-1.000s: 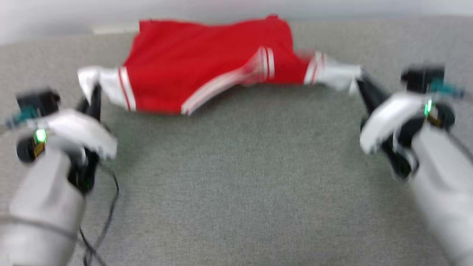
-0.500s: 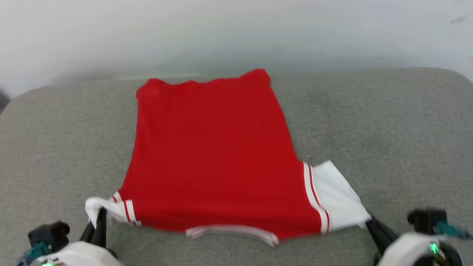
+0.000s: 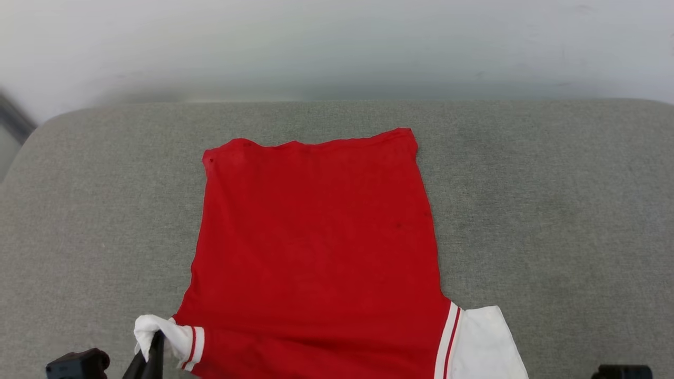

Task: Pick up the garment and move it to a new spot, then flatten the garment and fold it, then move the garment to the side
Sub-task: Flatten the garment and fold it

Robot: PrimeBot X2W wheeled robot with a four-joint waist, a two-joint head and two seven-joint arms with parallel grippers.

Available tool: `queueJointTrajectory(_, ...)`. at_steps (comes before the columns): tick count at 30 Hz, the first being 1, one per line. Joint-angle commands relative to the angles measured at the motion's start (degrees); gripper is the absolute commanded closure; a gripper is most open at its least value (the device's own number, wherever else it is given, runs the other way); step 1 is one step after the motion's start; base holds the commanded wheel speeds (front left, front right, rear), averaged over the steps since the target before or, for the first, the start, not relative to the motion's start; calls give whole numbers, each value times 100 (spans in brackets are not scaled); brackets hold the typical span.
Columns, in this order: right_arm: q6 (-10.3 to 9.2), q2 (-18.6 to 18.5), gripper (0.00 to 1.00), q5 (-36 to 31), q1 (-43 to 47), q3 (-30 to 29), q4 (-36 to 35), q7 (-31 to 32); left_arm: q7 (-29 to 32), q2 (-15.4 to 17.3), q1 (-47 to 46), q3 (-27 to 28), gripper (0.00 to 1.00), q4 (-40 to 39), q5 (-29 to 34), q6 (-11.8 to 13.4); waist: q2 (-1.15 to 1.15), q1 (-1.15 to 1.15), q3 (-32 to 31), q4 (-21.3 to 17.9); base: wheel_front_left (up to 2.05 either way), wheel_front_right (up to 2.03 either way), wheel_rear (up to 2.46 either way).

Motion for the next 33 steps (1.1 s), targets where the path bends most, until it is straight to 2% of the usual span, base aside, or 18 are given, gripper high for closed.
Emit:
queueJointTrajectory(1, -2, 16, 0, -45, -140, -31, -94, -31, -36, -45, -48, -16, 100, -37, 43, 19, 0, 1, 43, 37, 0, 0, 0)
queueJointTrajectory(5, -3, 23, 0, -156, -863, -354, -456, -492, -98, -158, -277, -158, 100, -156, 172, 0, 0, 1, 231, 145, 0, 0, 0)
queueJointTrajectory(9, -2, -9, 0, -195, -2015, -761, -112, -725, -156, -313, -606, -314, 100, -259, 285, -70, 0, 1, 551, 363, 0, 0, 0)
queueJointTrajectory(13, -2, -263, 0, -103, -3314, -890, 795, -545, -205, -508, -1174, -546, 100, -221, 429, -289, 0, 1, 951, 751, 0, 0, 0)
queueJointTrajectory(14, -2, -525, 0, -55, -3938, -830, 1359, -303, -242, -616, -1442, -671, 100, -157, 514, -393, 0, 1, 1114, 945, 0, 0, 0)
queueJointTrajectory(20, -2, -1099, 0, 93, -5686, -516, 2896, 501, -350, -934, -2130, -999, 100, 42, 697, -696, 0, 1, 1570, 1464, 0, 0, 0)
queueJointTrajectory(27, -3, -1267, 0, -49, -7201, -204, 4395, 1178, -496, -1256, -2636, -1217, 100, 339, 733, -992, 0, 1, 1908, 1886, 0, 0, 0)
queueJointTrajectory(33, -2, -1224, 0, -189, -7731, -145, 5478, 1322, -618, -1423, -2768, -1308, 100, 615, 665, -1185, 0, 1, 2017, 2092, 0, 0, 0)
